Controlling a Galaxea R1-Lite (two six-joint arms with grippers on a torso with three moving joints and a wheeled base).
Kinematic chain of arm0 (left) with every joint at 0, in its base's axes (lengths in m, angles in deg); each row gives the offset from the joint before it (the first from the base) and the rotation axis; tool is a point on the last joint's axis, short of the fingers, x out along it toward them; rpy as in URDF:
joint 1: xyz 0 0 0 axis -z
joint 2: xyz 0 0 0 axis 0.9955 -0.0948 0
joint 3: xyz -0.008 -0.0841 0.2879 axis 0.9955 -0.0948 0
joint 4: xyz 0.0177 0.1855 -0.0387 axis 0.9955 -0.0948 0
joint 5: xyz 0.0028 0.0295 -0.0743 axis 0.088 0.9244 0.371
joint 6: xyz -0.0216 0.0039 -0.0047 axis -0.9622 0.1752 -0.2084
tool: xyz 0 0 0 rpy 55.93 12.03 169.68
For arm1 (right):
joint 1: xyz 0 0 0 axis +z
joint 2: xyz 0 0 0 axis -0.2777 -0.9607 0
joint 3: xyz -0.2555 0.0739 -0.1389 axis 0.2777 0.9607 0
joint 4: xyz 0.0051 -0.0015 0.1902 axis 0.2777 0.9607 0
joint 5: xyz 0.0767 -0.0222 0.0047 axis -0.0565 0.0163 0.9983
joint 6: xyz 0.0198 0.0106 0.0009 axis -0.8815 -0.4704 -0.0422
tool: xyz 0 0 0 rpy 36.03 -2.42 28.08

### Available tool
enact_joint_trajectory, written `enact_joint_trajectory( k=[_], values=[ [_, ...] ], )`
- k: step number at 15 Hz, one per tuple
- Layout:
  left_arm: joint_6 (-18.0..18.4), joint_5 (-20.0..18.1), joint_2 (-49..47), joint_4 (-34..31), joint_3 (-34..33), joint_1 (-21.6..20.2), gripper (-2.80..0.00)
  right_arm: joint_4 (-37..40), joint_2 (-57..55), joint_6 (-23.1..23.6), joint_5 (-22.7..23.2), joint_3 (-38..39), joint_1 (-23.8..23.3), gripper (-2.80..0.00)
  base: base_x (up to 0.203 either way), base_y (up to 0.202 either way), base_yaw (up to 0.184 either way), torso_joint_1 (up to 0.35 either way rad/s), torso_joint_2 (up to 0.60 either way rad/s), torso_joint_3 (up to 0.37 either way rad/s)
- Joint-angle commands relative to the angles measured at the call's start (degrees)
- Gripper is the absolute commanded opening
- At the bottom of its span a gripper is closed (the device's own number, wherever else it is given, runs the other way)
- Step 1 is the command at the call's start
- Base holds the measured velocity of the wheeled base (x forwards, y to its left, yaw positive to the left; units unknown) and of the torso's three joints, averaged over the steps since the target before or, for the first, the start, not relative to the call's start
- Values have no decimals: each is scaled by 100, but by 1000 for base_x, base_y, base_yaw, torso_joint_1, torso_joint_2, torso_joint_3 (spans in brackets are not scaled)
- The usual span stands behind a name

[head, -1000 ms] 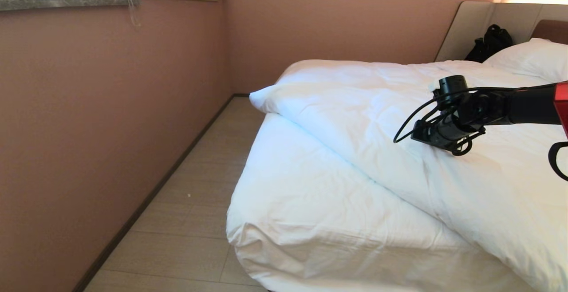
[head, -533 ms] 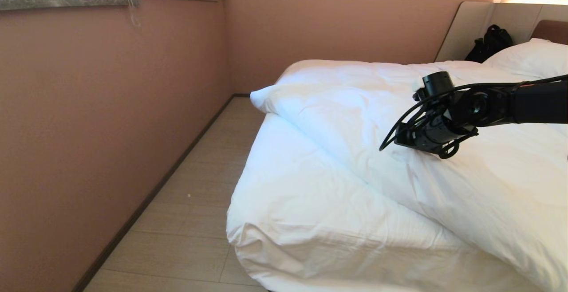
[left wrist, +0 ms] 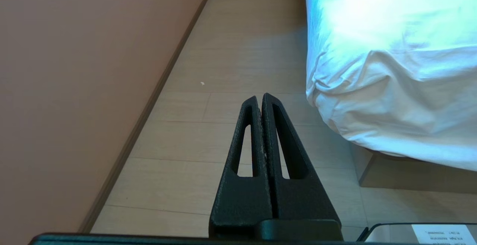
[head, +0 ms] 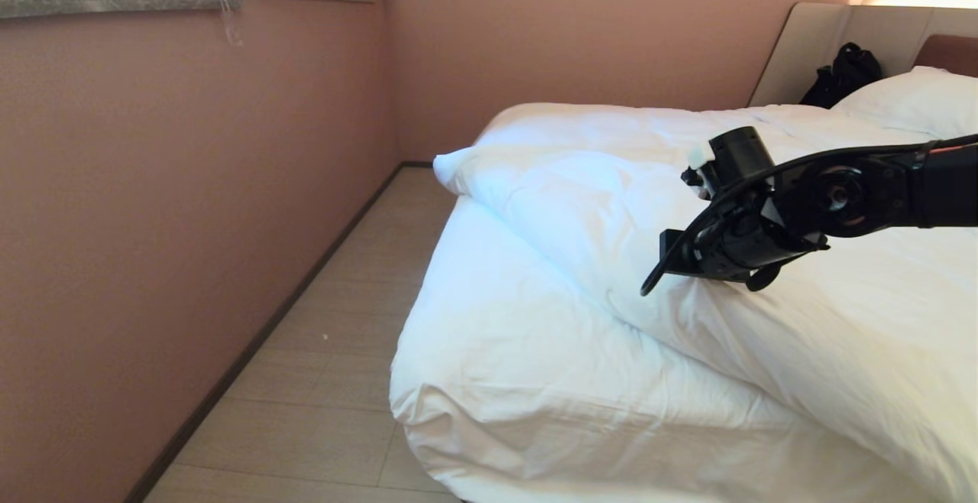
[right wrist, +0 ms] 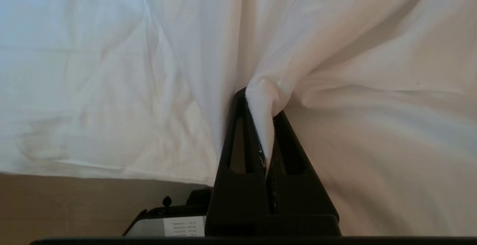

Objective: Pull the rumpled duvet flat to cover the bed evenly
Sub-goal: Flatten the corners of the folded blanket

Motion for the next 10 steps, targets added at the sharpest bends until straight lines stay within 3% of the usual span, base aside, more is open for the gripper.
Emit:
enact_joint_trajectory(
  k=[1,10],
  values=[
    [6,-2,-6,-2,0,-2,-280,-6,200,126,5,334,100,-280,0,0,0,0,0,0],
    [6,-2,2,-2,0,-2,-280,-209,347,616,-83,1401,1282,-280,0,0,0,0,0,0]
  ],
)
